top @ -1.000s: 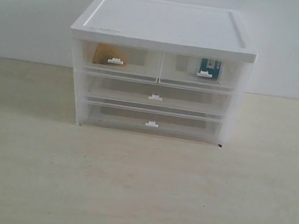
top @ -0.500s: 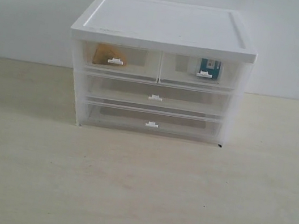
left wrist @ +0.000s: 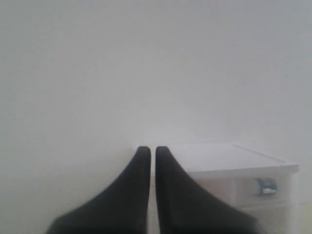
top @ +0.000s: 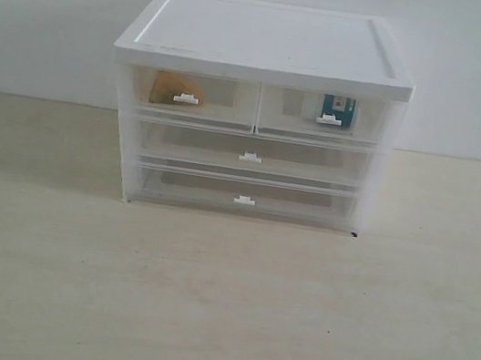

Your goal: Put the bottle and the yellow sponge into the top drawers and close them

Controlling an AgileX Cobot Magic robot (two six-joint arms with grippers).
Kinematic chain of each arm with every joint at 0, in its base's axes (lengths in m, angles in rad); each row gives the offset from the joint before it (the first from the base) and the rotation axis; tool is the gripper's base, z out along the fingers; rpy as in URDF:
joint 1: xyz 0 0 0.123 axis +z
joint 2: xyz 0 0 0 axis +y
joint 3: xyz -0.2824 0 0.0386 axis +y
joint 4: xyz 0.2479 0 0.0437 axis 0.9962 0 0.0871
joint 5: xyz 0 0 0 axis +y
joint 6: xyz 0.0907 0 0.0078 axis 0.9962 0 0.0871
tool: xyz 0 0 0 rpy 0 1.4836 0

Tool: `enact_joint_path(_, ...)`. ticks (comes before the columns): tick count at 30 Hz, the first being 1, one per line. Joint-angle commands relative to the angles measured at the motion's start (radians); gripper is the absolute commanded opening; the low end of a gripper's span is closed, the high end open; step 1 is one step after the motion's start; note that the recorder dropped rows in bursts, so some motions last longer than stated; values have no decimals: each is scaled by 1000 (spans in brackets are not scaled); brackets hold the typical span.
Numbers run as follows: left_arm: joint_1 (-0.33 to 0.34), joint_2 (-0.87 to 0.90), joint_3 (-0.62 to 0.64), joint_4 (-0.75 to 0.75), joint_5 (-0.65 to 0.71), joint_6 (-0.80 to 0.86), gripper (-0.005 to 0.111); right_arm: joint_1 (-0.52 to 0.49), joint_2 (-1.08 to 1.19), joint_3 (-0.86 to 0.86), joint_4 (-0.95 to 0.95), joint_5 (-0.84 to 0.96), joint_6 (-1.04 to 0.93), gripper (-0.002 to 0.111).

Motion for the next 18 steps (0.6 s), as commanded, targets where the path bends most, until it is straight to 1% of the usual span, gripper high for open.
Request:
enact_joint_path(1, 123, -1, 72, -31, -24, 4, 4, 2, 5, 5, 0, -3, -3, 0)
enact_joint_path(4, 210, -1, 121, -31, -28, -23, 4, 2, 5, 5, 0, 0, -3, 0)
enact_joint_path(6, 253, -1, 156, -33, -43, -23, 4, 2, 5, 5, 0, 0, -3, 0)
enact_joint_path(9, 301, -1, 215, -33, -58, -23, 4, 2, 5, 5, 0, 0, -3, 0)
enact_joint_path(10, 312, -1, 215, -33, -63, -12, 4, 2, 5, 5, 0, 0, -3, 0)
enact_joint_path(11, 320, -7, 215, -33, -17, -2, 4, 2, 5, 5, 0, 0, -3, 0)
enact_joint_path(13, 323, -7, 215, -27, 119, 49, 4, 2, 5, 5, 0, 0, -3, 0)
enact_joint_path(16, 323, -7, 215, -29, 264, 128, 4, 2, 5, 5, 0, -2, -3, 0)
enact_joint_path(17, 323, -7, 215, -31, 290, 142, 4, 2, 5, 5, 0, -2, -3, 0)
enact_joint_path(18, 323, -7, 215, -36, 288, 150, 4, 2, 5, 5, 0, -2, -3, 0)
